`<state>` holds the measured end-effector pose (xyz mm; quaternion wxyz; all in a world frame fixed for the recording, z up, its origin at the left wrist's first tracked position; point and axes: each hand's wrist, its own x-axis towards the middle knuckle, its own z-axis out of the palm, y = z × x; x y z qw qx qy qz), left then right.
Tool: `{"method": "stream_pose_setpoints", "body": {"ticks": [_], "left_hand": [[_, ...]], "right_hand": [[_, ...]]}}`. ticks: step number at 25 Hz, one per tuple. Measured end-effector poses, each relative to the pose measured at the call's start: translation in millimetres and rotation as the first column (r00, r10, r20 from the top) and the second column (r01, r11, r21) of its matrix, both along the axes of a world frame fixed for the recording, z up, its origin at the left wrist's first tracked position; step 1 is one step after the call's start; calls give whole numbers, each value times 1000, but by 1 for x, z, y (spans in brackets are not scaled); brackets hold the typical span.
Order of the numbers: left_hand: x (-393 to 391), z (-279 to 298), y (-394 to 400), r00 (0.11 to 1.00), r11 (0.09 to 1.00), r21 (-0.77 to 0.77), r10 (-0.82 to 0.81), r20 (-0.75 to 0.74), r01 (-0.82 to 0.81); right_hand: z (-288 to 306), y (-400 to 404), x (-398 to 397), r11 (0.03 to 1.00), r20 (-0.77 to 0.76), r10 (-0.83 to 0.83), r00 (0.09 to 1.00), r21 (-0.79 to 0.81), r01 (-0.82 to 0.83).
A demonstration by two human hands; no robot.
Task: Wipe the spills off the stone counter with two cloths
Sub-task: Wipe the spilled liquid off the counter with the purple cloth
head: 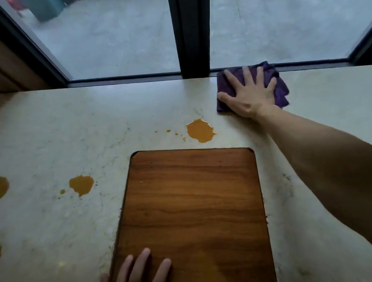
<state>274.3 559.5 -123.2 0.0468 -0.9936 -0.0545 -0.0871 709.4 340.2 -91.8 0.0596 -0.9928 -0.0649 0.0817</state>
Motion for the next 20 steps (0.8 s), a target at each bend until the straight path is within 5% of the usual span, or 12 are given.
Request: {"method": "stream_pose_setpoints", "body": {"ticks": [12,20], "left_hand": [[-8,21,1,997,958,-280,-76,-25,66],[-86,53,40,998,862,-505,24,-54,-48]], "right_hand": [[6,58,-229,922,-11,387,922,17,-387],[1,-9,-545,973,65,228,971,-46,-225]]}}
